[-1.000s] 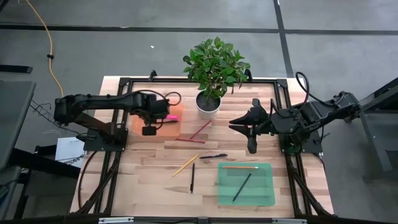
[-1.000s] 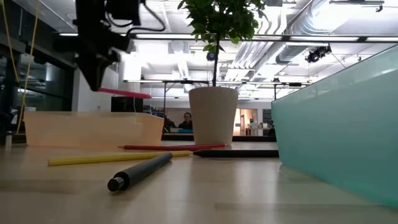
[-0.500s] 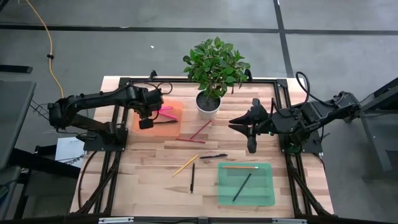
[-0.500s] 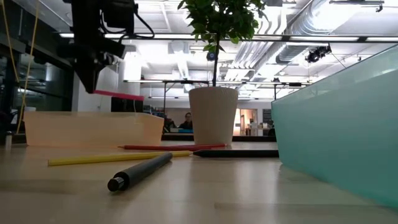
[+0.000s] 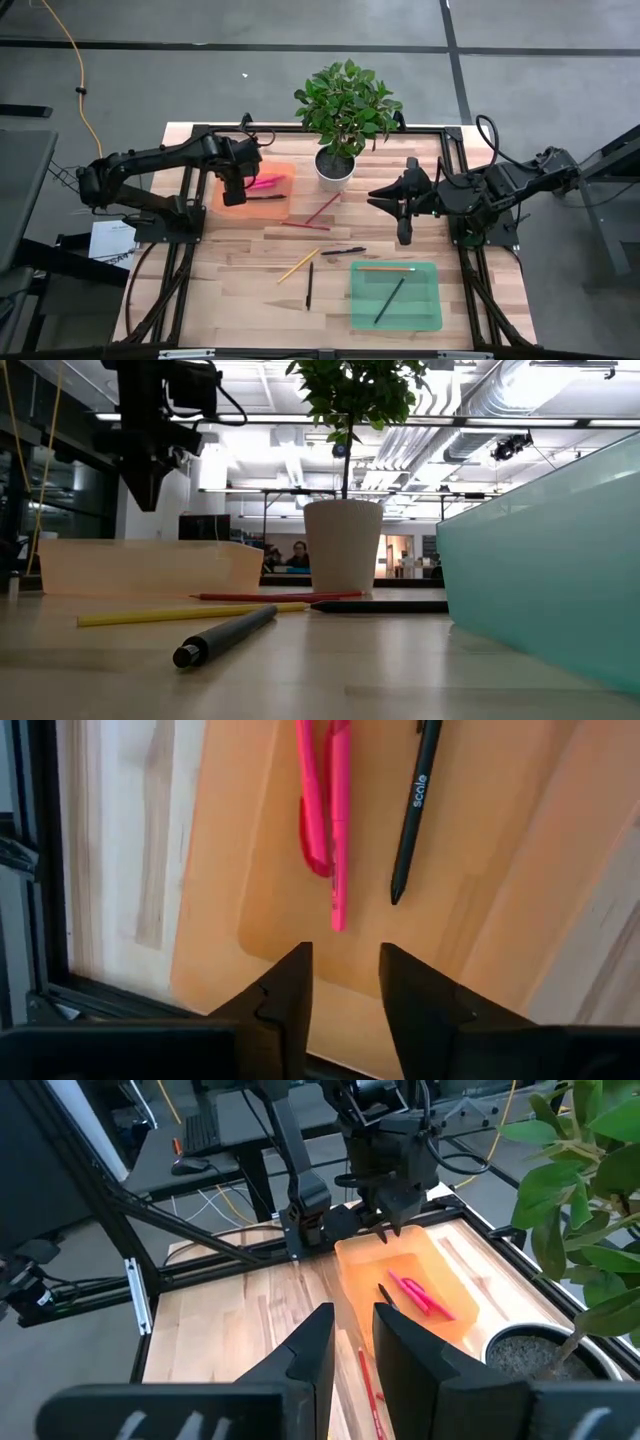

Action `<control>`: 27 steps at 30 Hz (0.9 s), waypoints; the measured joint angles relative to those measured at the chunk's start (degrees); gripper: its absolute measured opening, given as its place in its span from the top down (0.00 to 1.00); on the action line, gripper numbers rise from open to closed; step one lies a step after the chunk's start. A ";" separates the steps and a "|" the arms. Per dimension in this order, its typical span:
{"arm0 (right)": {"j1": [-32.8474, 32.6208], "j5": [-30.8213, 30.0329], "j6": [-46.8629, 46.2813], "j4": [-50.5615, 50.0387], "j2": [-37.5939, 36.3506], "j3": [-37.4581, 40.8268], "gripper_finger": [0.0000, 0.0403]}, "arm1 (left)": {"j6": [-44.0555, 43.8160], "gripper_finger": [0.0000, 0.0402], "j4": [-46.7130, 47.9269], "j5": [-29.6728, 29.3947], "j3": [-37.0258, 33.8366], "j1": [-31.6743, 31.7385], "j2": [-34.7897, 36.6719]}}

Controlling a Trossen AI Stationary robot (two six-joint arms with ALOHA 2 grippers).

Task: Sort pens & pencils
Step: Put the top black pen into the orange bin

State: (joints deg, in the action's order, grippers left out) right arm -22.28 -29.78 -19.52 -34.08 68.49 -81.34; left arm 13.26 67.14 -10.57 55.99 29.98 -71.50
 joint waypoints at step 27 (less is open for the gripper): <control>2.95 14.23 -2.80 0.05 9.90 -0.02 0.84 | -36.17 0.72 -18.30 -3.59 0.07 -43.55 3.54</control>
State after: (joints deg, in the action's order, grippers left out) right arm -19.34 -15.55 -22.32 -34.03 78.39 -81.36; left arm -22.91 48.84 -14.16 56.05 -13.57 -67.96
